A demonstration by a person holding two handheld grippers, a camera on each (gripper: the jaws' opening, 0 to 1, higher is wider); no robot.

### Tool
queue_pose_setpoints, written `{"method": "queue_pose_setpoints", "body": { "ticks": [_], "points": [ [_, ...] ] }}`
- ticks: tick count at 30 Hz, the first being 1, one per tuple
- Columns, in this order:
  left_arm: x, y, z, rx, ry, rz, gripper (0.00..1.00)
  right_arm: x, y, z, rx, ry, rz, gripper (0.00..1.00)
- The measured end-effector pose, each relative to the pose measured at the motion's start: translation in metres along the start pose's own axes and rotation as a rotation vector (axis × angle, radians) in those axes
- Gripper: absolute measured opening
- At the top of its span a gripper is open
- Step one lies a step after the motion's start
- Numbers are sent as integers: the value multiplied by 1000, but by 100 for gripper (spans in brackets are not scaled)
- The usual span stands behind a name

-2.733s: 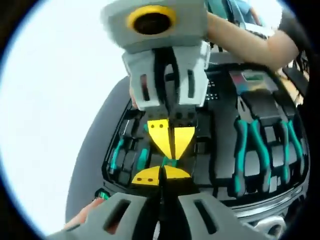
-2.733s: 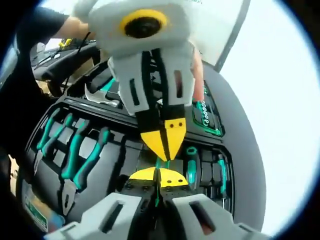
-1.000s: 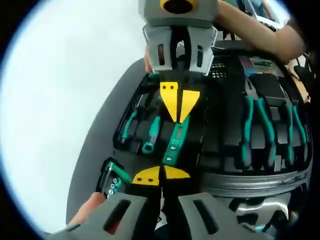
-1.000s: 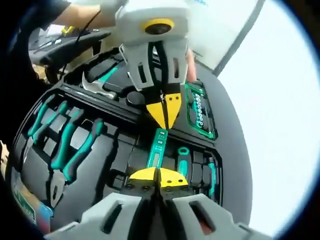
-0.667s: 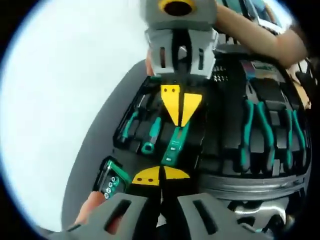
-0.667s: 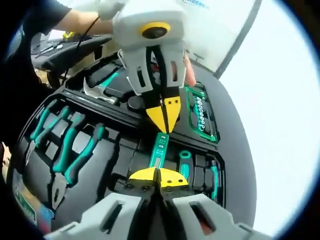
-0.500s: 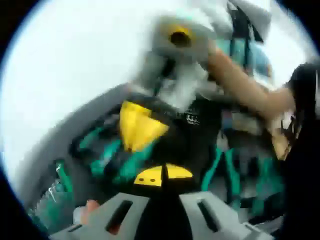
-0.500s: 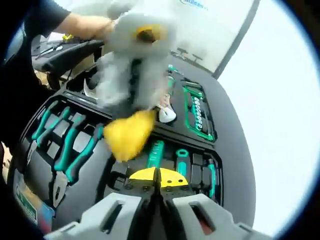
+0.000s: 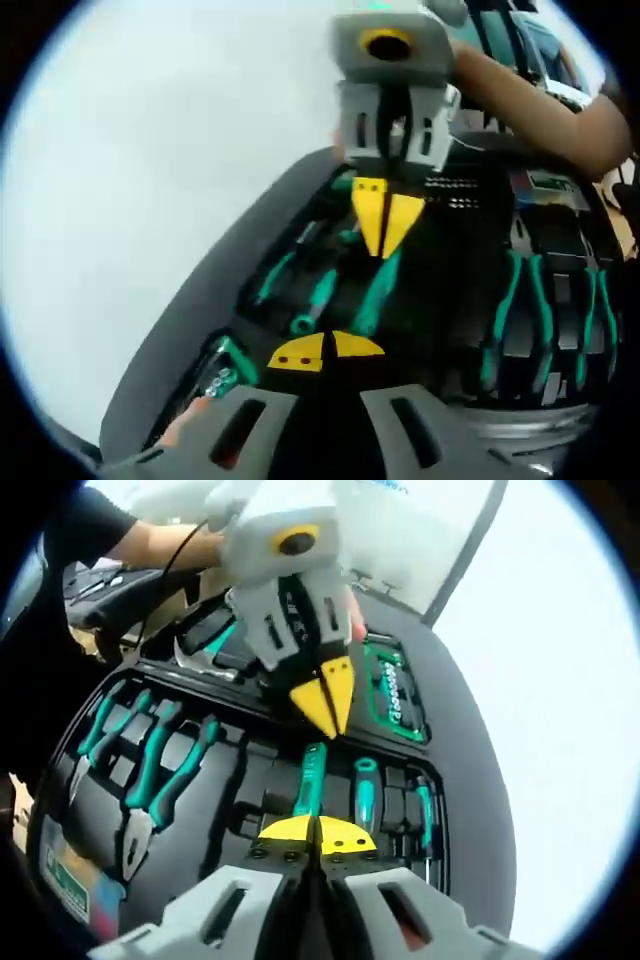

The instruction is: Pick up the tools and put them into their designated positions in the toolbox.

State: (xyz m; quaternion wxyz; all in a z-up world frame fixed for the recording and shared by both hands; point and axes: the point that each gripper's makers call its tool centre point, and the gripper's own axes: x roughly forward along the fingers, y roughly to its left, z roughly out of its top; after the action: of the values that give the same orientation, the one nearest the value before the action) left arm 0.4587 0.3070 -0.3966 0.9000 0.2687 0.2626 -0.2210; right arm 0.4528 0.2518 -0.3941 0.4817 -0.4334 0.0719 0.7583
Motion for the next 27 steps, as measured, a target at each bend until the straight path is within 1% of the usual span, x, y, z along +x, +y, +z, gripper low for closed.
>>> {"method": "queue_pose_setpoints", "body": {
  "ticks": [1,2,3,4,5,6,7,8,9,10,11,12,13,15,17,18,19,20,21,22,23,24,26,27],
  "points": [
    [-2,-5,2,87,56,56,0,3,0,-1,-5,6,4,0],
    [-2,-3,2,119,55,86,0,6,0,-2,-3,15,4,0],
    [0,-8,4,134,60,74,0,8,-1,-5,6,34,0,0],
    [-1,-12,10,116,39,64,0,8,-1,-4,15,32,4,0],
    [-2,-16,13,99,33,55,0,7,0,-5,8,40,3,0],
    [2,-11,10,91,35,31,0,7,0,-6,2,43,2,0],
    [3,-14,11,111,29,29,0,7,0,-5,-1,43,1,0],
    [3,-26,16,144,26,41,0,8,-2,-4,22,41,-1,0],
    [4,-25,16,177,39,59,0,9,-2,-3,41,39,-3,0],
    [5,-14,10,219,36,82,0,9,-2,-3,47,45,-6,0],
    [5,-14,10,253,41,95,0,10,-4,-2,44,46,-7,0],
    [5,-14,10,271,49,102,0,11,-5,-2,16,59,-15,0],
    [6,-15,8,263,53,105,0,11,-5,-2,0,67,-20,0],
    [6,-13,7,278,61,127,0,12,-3,-2,-5,99,-33,0],
    [2,-9,9,310,77,143,0,14,-3,-4,-10,130,-42,0],
    [-2,-7,11,304,77,151,0,13,-3,-3,-14,125,-43,0],
    [-6,-7,9,249,101,149,0,12,-3,-4,-10,129,-44,0],
    [-9,-11,13,248,88,144,0,11,-4,-5,-3,127,-44,0],
    [-8,-18,14,255,75,135,0,10,-3,-5,-2,124,-43,0],
    [-5,-21,11,277,86,127,0,10,-3,-4,-3,122,-40,0],
    [-3,-24,9,318,103,124,0,11,-4,-4,6,120,-40,0],
    [-1,-26,12,304,78,121,0,11,-3,-4,8,121,-40,0],
    [3,-27,14,307,70,120,0,11,-3,-3,3,123,-43,0],
    [5,-22,7,326,109,124,0,14,-5,-7,-32,148,-60,0]
  ]
}}
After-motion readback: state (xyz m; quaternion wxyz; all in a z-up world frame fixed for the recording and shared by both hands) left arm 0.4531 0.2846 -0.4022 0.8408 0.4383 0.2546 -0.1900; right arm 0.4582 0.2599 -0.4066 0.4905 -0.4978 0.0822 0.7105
